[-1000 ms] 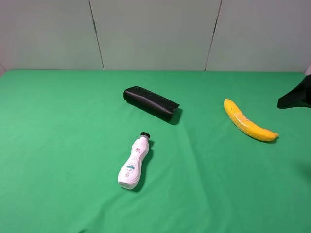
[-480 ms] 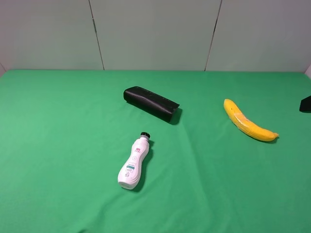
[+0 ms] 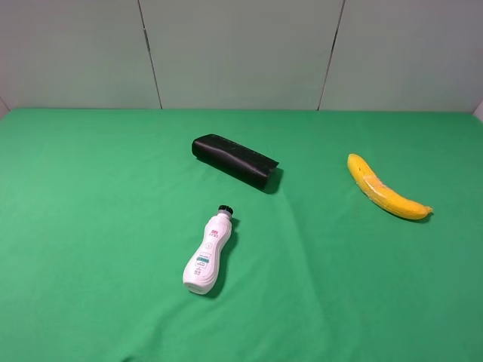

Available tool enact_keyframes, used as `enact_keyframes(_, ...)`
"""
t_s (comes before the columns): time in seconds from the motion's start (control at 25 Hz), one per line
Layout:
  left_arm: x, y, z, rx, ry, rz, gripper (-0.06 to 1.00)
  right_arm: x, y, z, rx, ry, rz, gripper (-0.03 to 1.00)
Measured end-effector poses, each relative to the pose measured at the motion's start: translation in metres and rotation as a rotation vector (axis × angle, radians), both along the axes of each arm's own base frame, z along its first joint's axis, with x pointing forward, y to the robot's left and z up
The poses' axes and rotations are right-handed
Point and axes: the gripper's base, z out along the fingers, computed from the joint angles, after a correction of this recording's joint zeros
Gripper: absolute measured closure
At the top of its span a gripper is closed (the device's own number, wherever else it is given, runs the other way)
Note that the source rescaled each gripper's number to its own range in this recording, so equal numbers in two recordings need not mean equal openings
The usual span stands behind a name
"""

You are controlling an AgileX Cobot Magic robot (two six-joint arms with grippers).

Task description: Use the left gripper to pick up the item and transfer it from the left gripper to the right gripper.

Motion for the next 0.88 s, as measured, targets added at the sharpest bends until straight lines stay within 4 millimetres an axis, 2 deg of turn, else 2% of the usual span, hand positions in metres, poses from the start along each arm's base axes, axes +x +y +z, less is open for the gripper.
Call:
enact_keyframes(0.4, 0.0, 0.0, 0.0, 0.0, 0.0, 0.0, -0.01, -0.056, 0.004, 0.01, -0.189, -0.187, 0.023, -0.03)
enact_keyframes(0.72, 0.0, 0.0, 0.0, 0.0, 0.0, 0.0, -0.01, -0.088, -0.001, 0.01, -0.266, -0.322, 0.032, -0.03)
enact_keyframes(0.88, 0.0, 0.0, 0.0, -0.001, 0.0, -0.001, -0.01, -0.101, -0.004, 0.004, -0.302, -0.38, 0.008, -0.03)
